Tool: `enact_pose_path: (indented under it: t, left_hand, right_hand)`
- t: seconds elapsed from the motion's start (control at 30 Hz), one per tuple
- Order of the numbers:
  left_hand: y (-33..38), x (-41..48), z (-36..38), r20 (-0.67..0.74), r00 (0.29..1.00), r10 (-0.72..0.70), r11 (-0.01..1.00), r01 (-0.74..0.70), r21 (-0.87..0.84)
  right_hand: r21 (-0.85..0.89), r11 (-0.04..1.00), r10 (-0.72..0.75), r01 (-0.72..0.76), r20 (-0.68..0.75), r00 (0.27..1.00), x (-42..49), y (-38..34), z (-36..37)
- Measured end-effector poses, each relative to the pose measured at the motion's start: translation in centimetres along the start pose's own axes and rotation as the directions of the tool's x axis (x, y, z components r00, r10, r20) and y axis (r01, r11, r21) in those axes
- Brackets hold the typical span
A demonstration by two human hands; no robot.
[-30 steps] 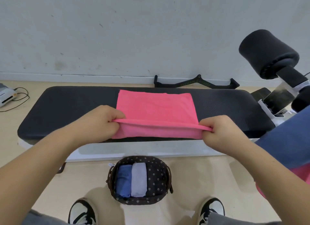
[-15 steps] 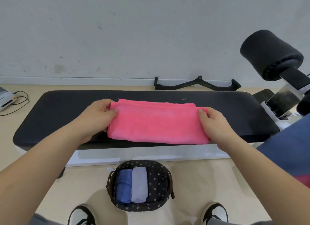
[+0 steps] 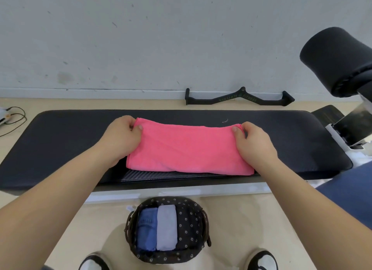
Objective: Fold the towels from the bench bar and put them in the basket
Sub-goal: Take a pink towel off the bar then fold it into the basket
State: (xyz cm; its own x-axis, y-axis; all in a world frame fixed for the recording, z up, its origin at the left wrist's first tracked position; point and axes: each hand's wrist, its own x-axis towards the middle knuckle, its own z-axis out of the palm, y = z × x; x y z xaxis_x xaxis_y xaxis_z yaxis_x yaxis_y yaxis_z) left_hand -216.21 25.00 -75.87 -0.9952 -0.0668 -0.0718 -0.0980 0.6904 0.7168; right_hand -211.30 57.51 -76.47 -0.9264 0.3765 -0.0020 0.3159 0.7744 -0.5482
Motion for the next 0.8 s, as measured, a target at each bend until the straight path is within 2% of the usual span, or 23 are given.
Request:
enact_pose_path:
  t: [0.23,0.33,0.4,0.47,0.53,0.6,0.67,0.73,0.8]
  left_hand:
    - [-0.1,0.8,0.2,-0.033,0.999,0.001,0.999,0.001,0.049]
    - [0.3,0.3,-0.2,-0.050,0.998,0.028,0.989,-0.021,0.145]
    - [0.4,-0.1,-0.9,-0.078,0.995,0.061,0.970,-0.040,0.241]
    - [0.4,-0.7,-1.5,-0.054,0.998,0.030,0.949,-0.012,0.316]
    - [0.4,-1.3,-1.6,0.011,1.000,-0.029,0.938,0.023,0.346]
    - [0.7,-1.7,-1.2,0.063,0.997,-0.053,0.956,0.032,0.291]
    - [1.3,-2.0,-0.8,0.080,0.994,-0.070,0.982,0.054,0.179]
    - [2.1,-2.2,-0.5,0.089,0.989,-0.116,0.992,0.111,0.057]
    - [2.4,-2.4,-0.5,0.118,0.978,-0.170,0.983,0.176,-0.044]
  right_hand:
    - [0.056,0.995,0.080,-0.079,-0.010,0.997,0.3,-0.4,-0.2]
    - [0.275,0.955,0.142,-0.112,-0.092,0.986,-0.4,-0.5,-0.6]
    - [0.397,0.915,0.152,-0.073,-0.172,0.973,-1.1,-0.4,-1.5]
    - [0.347,0.938,0.061,0.028,-0.242,0.968,-1.7,-0.4,-2.5]
    - [0.220,0.964,-0.092,0.149,-0.252,0.963,-2.3,-0.6,-2.9]
    - [0.071,0.956,-0.272,0.284,-0.143,0.952,-3.4,-1.1,-2.4]
    - [-0.111,0.916,-0.379,0.386,0.079,0.922,-5.0,-1.9,-0.9]
    - [-0.262,0.864,-0.366,0.429,0.258,0.894,-6.0,-2.2,0.7]
    - [-0.343,0.847,-0.286,0.406,0.350,0.892,-6.2,-1.9,1.7]
